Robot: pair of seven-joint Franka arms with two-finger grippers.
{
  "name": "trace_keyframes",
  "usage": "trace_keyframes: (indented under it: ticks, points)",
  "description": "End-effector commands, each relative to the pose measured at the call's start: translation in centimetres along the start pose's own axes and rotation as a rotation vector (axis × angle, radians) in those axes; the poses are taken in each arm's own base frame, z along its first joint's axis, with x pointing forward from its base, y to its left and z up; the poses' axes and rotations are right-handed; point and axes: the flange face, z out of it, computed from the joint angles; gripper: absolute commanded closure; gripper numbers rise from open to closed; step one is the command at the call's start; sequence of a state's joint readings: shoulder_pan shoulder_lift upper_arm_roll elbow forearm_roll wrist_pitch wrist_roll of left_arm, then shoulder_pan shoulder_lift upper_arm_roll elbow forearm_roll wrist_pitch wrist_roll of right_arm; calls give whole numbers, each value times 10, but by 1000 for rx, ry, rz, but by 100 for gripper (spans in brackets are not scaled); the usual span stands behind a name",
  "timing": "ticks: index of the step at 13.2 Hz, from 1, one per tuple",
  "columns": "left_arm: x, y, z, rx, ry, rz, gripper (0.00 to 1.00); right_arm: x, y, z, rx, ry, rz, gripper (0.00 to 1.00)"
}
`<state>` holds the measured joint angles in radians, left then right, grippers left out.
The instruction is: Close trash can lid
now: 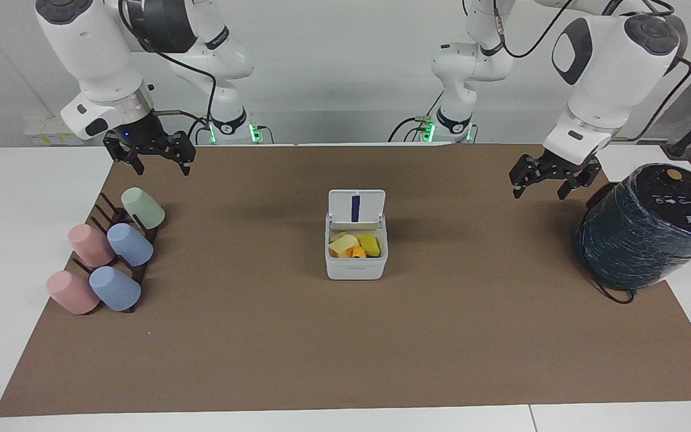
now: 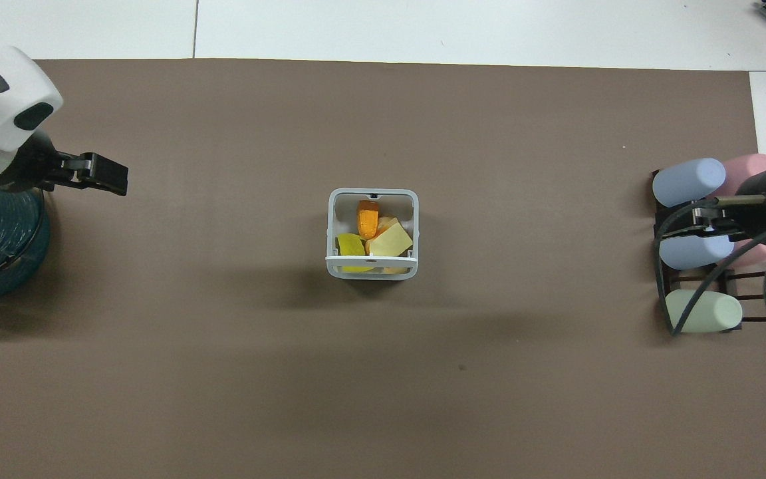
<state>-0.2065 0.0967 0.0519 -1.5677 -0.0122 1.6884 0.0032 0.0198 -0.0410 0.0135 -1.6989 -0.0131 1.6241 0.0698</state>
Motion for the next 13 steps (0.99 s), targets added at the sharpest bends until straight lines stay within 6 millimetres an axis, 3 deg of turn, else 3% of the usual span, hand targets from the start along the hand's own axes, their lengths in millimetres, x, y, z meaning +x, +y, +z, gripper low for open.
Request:
trace_keyframes:
  ticks: [1, 4, 5, 7, 8, 10, 13]
  points:
    - [-25, 61, 7, 16, -14, 58, 0, 0, 4, 1, 1, -5, -23, 0]
    - [-43, 128, 18, 7, -2, -7, 0, 0, 4, 1, 1, -5, -23, 0]
    - [-54, 148, 21, 1, -4, -34, 11, 0, 4, 1, 1, -5, -23, 0]
    - [-75, 188, 32, -7, 6, -66, 56, 0, 4, 1, 1, -5, -23, 0]
    - [-84, 204, 37, -21, 28, -76, 72, 0, 4, 1, 1, -5, -23, 0]
    - [-97, 229, 45, -54, 80, -114, 89, 0, 4, 1, 1, -5, -23, 0]
    - [-101, 260, 52, -106, 150, -140, 99, 0, 4, 1, 1, -5, -23, 0]
